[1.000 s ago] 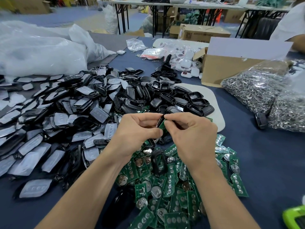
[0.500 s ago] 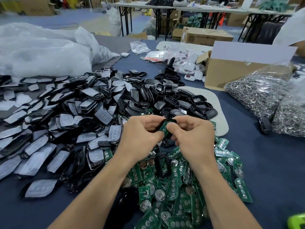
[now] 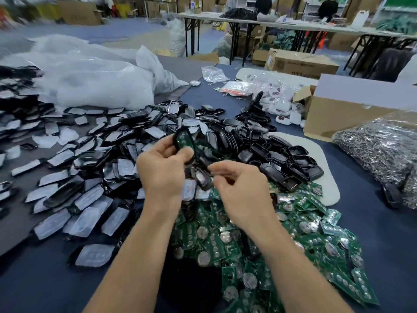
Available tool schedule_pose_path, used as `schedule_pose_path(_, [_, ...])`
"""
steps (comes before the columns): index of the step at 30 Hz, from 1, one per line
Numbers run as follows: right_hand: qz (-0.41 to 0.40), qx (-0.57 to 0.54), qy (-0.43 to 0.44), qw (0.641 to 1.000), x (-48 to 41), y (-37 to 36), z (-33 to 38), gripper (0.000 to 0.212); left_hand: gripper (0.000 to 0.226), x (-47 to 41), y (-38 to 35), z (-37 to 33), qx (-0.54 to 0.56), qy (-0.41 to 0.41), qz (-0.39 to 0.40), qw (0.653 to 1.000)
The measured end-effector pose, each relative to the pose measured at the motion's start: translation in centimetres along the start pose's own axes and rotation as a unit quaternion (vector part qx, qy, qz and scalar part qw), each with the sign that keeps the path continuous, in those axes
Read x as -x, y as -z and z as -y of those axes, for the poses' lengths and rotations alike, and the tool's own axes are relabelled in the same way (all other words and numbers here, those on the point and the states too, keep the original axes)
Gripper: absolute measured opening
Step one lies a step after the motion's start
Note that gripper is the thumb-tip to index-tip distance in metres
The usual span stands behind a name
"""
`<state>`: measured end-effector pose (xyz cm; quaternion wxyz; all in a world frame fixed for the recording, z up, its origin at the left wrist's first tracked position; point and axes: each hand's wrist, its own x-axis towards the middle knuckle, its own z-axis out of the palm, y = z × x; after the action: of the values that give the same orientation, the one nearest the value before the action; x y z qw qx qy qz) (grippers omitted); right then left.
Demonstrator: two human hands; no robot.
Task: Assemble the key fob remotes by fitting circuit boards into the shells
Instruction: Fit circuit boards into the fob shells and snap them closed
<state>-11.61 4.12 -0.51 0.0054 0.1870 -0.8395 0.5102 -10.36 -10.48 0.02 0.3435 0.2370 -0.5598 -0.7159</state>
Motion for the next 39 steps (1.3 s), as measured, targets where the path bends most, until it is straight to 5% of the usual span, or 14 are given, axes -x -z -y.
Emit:
schedule_pose_path(5, [0.065, 0.156, 0.014, 0.986, -5.8, -5.5, 2.2, 0.016, 0.027, -2.8, 2.5, -0.4, 0.123, 0.014, -0.134, 0.983])
schedule_pose_path(11, [0.107, 0.283, 0.082, 0.949, -7.7, -8.4, 3.2, 0.012, 0.049, -2.4, 2.7, 0.1, 0.105, -0.014, -0.112, 0.988])
schedule_pose_path(15, [0.03, 0.098, 0.021, 0.995, -6.8, -5.8, 3.1, 0.02, 0.042, -1.9, 2.2, 0.1, 0.089, -0.016, -0.083, 0.992])
schedule_pose_path(18, [-0.014, -0.088, -0.048, 0.995, -4.5, -2.0, 2.1, 0.019, 0.029, -0.7, 1.1, 0.3, 0.067, -0.011, -0.02, 0.998])
schedule_pose_path(23, [-0.054, -0.381, -0.144, 0.912, 0.8, 2.9, -0.7, 0.024, 0.027, 2.3, -1.5, 1.9, -0.135, -0.025, 0.16, 0.978])
schedule_pose_path(30, [-0.097, -0.474, -0.213, 0.849, 1.6, 4.8, -2.4, 0.023, 0.025, 5.1, -3.2, 3.6, -0.213, -0.012, 0.316, 0.924])
schedule_pose_path(39, [-0.083, -0.211, -0.155, 0.961, 1.5, 5.4, -4.0, 0.014, 0.006, 4.6, -3.0, 3.7, -0.246, -0.085, 0.253, 0.932])
